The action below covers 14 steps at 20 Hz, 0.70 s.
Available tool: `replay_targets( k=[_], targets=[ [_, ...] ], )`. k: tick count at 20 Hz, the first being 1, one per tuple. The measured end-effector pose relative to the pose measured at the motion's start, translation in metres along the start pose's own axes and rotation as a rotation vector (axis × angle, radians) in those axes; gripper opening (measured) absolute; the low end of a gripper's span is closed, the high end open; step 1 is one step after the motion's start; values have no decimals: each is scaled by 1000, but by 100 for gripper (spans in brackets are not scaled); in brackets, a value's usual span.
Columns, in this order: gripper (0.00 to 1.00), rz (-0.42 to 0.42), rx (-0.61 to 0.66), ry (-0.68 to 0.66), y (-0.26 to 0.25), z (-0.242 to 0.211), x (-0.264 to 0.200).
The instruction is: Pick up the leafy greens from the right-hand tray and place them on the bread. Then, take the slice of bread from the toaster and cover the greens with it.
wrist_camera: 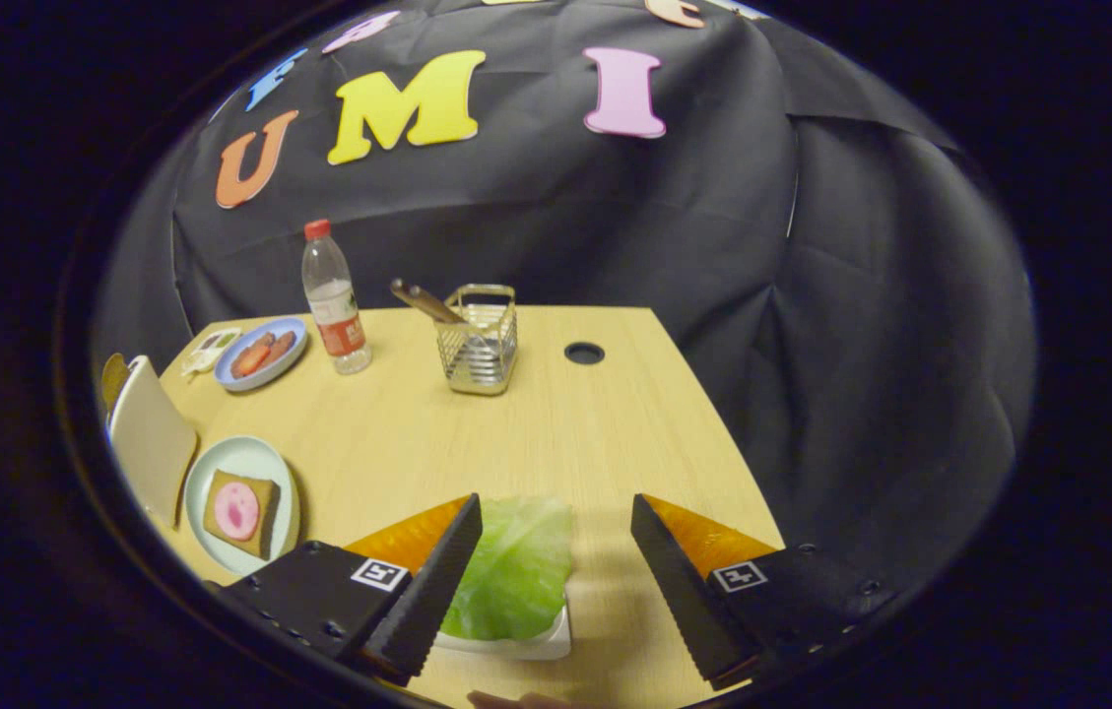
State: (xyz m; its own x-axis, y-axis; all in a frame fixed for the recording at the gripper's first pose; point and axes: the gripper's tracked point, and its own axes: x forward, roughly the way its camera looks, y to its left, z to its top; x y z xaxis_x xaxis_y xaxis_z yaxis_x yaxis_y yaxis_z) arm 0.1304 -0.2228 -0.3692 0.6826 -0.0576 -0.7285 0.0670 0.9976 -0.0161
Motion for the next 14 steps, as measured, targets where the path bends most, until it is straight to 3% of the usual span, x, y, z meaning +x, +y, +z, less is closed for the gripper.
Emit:
replay_targets(
  k=[5, 9, 12, 14],
  targets=[
    [96, 57, -2, 128, 6, -28, 34],
    [75, 67, -28, 245, 11, -47, 47],
    [57, 82, -39, 246, 17, -46, 45],
    [53, 65, -53, 247, 17, -46, 44]
  ],
)
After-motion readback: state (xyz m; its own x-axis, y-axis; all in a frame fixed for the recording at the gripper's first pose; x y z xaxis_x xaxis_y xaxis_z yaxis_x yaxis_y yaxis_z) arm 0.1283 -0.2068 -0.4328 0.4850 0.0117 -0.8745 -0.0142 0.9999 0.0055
